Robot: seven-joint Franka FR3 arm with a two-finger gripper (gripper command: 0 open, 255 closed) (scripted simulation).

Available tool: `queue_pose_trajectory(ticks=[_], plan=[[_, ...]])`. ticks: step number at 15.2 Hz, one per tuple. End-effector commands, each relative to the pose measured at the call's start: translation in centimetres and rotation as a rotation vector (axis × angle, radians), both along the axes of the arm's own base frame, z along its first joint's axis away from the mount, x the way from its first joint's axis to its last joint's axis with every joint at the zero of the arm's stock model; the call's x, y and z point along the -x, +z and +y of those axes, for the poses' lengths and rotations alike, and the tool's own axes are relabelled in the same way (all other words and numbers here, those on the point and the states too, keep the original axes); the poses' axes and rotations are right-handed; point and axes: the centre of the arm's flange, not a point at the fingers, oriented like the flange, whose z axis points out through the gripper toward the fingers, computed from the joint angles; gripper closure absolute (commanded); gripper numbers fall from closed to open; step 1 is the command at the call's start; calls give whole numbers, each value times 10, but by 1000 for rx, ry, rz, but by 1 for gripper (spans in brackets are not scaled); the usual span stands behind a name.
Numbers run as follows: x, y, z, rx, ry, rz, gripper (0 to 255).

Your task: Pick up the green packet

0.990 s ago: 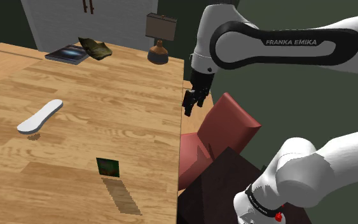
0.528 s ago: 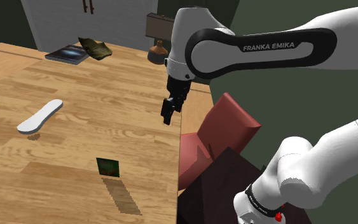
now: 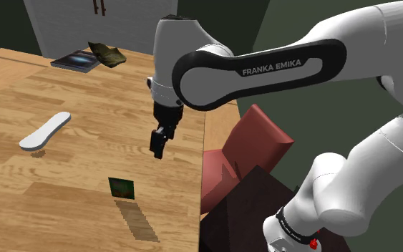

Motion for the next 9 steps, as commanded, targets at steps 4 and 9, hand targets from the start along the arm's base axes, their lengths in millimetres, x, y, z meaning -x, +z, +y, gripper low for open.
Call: queue_pose_trajectory(ticks=[4, 9], plan=[[0, -10, 64, -16, 133, -18, 0], [7, -18, 115, -27, 239, -32, 0]])
